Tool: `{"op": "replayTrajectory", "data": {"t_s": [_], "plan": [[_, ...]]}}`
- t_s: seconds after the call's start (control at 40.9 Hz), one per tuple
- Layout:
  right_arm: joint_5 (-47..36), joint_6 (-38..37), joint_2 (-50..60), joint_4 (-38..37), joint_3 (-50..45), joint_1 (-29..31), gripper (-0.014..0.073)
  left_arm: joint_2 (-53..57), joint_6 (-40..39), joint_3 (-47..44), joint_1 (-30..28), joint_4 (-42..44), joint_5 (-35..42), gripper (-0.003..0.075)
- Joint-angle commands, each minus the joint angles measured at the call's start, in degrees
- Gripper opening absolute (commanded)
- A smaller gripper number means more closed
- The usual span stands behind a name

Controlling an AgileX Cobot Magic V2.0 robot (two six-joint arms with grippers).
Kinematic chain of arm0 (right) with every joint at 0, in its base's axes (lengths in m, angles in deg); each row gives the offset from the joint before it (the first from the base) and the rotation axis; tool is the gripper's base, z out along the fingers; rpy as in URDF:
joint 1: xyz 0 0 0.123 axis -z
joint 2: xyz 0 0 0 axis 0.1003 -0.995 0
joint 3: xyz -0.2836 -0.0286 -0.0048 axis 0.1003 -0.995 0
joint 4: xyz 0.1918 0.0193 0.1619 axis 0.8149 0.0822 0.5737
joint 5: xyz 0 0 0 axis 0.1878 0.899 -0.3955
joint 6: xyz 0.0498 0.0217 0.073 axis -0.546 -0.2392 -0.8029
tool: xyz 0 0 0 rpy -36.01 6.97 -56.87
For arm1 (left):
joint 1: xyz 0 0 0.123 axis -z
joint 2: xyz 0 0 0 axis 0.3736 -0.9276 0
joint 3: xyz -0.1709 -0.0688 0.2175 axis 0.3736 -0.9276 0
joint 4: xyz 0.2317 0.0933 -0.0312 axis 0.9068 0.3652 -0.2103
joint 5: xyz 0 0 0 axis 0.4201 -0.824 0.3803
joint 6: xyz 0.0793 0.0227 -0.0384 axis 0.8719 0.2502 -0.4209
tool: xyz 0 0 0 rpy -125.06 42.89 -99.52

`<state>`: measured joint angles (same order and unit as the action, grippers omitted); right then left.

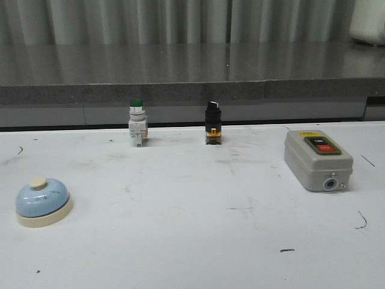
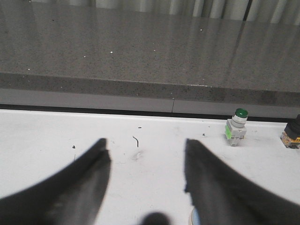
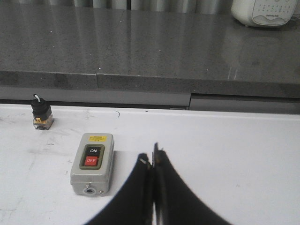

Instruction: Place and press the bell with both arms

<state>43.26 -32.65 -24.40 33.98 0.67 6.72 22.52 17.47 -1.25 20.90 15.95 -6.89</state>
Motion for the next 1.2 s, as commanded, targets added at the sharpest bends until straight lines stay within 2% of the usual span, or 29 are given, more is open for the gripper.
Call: {"op": "replayTrajectory", "data": {"t_s": [0.0, 0.073, 0.147, 0.318, 0.538, 0.661, 0.954, 1.174], "plan": [[-4.9, 0.1, -0.9, 0.3, 2.2, 0.4, -0.0062, -0.8, -0.3, 2.1, 0.0, -0.6, 4.2, 0.0662], [-4.9, 0.1, -0.9, 0.3, 2.2, 0.4, -0.0062, -1.0, -0.3, 2.1, 0.0, -3.1, 4.3, 0.0699], [-4.9, 0.1, -0.9, 0.3, 2.2, 0.4, -0.0062, -2.6, -0.1, 2.3, 0.1, -5.8, 4.1, 0.0684], [-4.8, 0.1, -0.9, 0.3, 2.2, 0.4, -0.0062, -11.2, 6.1, 2.8, 0.1, -11.4, 3.3, 0.0643], [-4.8, 0.1, -0.9, 0.3, 2.2, 0.4, -0.0062, -25.4, 9.4, 9.3, 0.5, -12.2, -4.3, 0.0619], [-4.8, 0.1, -0.9, 0.3, 2.2, 0.4, -0.0062, -33.1, 9.4, 12.9, 3.9, -12.2, -5.6, 0.0619], [-4.9, 0.1, -0.9, 0.3, 2.2, 0.4, -0.0062, -51.7, 9.4, 20.5, 16.3, -11.4, -2.7, 0.062], [-4.9, 0.1, -0.9, 0.3, 2.2, 0.4, -0.0062, -63.4, 9.3, 27.7, 17.6, -10.5, -7.5, 0.0621]]}}
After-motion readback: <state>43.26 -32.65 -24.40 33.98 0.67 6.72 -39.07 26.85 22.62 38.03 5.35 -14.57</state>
